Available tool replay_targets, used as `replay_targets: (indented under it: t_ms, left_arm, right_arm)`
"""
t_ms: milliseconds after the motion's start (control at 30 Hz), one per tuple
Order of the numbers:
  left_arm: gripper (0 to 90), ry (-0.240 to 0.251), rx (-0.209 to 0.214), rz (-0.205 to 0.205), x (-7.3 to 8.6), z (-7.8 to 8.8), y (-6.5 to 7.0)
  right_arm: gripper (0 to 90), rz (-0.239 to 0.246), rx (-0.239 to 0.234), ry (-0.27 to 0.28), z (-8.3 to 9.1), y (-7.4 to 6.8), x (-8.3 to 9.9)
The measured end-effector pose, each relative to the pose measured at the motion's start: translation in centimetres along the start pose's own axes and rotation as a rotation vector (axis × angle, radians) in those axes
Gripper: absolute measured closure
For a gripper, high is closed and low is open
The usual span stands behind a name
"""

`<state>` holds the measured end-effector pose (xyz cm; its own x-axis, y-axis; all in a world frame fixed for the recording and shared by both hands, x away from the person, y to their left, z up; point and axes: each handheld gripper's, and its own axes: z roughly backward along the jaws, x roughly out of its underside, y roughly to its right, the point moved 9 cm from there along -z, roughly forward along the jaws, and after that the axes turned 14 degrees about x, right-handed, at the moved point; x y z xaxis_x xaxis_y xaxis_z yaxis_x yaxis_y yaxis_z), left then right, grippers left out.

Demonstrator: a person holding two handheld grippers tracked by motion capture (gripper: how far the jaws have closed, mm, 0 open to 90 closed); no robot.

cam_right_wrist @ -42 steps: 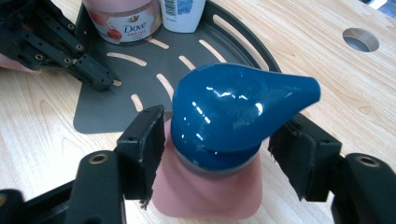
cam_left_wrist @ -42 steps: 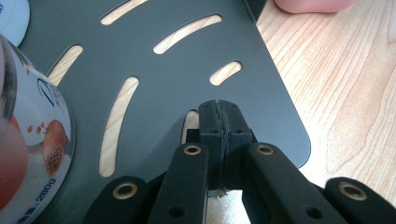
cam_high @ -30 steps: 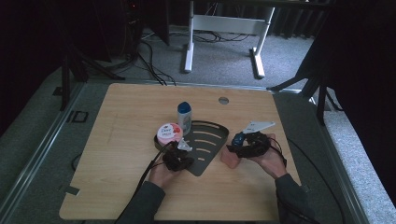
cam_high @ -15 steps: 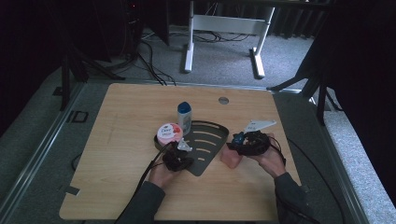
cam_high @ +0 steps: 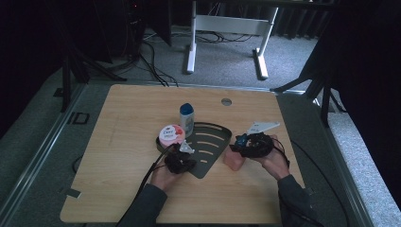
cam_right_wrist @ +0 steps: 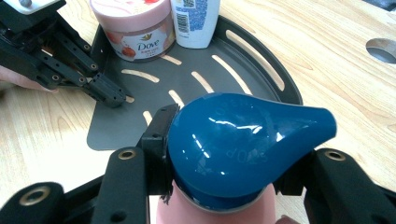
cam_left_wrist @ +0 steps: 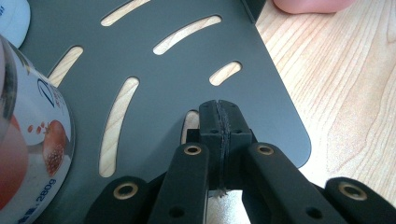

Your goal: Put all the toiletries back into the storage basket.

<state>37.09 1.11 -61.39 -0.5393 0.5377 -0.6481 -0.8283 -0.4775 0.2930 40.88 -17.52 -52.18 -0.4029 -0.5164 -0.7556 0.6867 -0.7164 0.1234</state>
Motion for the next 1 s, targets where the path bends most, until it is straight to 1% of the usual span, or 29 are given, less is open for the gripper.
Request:
replay_targets:
  t_ms: [133, 267, 367, 700, 1000]
  left_arm:
    - [89.5, 0.000, 0.001, 0.000, 0.01, 0.01, 0.00]
    - [89.5, 0.001, 0.002, 0.001, 0.01, 0.00, 0.00]
    - [89.5, 0.002, 0.005, 0.002, 0.01, 0.00, -0.01]
    - [89.6, 0.003, 0.010, 0.004, 0.02, 0.00, -0.01]
    - [89.6, 0.007, 0.011, 0.007, 0.03, 0.00, -0.02]
  right_arm:
    - [50.5, -0.007, -0.001, 0.004, 0.16, 0.04, -0.03]
    - [52.0, 0.000, 0.010, 0.010, 0.37, 0.11, -0.10]
    - [52.2, -0.004, 0.007, 0.013, 0.38, 0.14, -0.11]
    - [52.8, 0.032, 0.020, 0.008, 0.42, -0.07, -0.18]
    - [52.9, 0.038, 0.025, 0.009, 0.75, -0.23, 0.01]
